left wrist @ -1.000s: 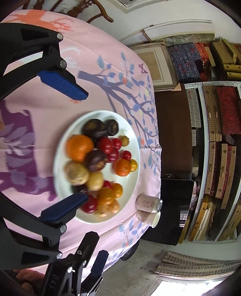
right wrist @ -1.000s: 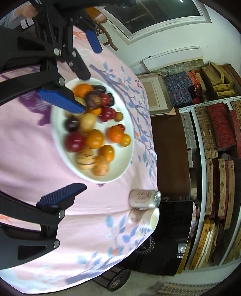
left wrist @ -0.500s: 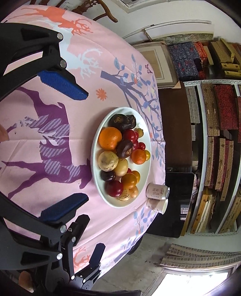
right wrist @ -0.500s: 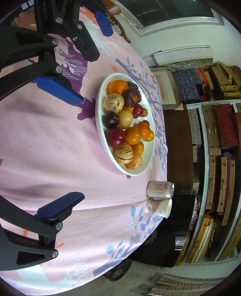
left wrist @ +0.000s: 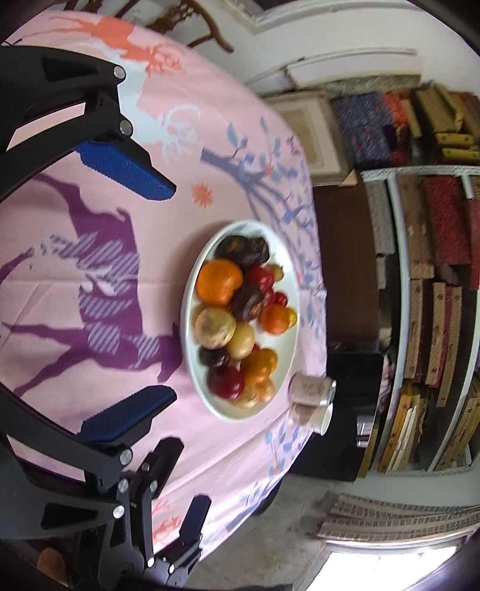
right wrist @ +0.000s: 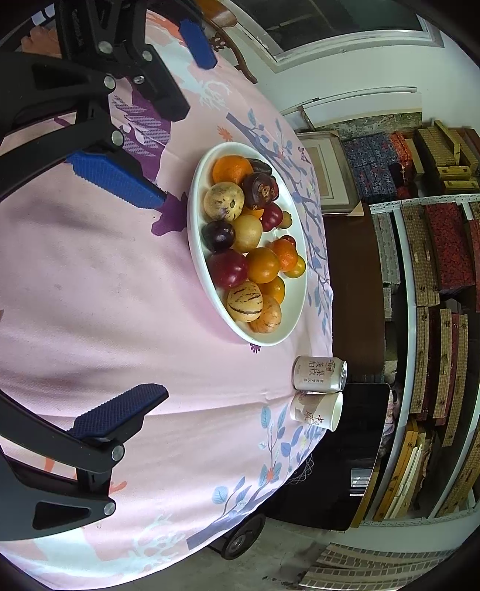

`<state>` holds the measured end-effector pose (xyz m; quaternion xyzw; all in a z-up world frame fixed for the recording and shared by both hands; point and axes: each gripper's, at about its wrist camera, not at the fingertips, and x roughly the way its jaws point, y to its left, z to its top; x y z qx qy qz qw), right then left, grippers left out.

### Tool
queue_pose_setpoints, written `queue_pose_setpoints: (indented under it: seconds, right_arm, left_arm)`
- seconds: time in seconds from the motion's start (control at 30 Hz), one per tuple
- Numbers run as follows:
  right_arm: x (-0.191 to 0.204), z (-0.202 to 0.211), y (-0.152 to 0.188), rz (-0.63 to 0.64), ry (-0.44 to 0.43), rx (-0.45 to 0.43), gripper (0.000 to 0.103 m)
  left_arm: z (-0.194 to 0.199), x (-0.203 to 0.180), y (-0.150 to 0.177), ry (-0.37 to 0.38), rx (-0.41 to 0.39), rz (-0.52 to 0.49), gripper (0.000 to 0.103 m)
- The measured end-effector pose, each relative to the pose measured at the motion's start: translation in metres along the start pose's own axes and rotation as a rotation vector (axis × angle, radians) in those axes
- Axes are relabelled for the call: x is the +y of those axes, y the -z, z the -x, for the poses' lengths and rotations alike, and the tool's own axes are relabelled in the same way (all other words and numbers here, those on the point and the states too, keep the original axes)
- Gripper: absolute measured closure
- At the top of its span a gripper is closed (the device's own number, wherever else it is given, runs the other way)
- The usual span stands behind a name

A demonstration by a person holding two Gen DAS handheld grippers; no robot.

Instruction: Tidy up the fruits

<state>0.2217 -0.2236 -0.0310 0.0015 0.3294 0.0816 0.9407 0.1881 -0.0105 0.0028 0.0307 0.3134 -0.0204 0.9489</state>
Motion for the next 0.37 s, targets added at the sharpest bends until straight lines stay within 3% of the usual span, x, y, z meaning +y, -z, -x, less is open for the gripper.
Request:
queue_pose_setpoints:
  seconds: [0.17, 0.37]
  right_arm:
    - [-0.0015, 0.0006, -0.0008, -0.008, -0.001, -0.005, 0.006]
    - [-0.0018, 0.0006, -0.0010, -0.009, -0.001, -0.007, 0.006]
  left_arm:
    - [0.0006, 0.0024, -0.0033, 0.054, 0.011, 0.009, 0.005]
    - [0.0004, 0.0020, -0.0036, 0.046, 0.015, 0.004, 0.005]
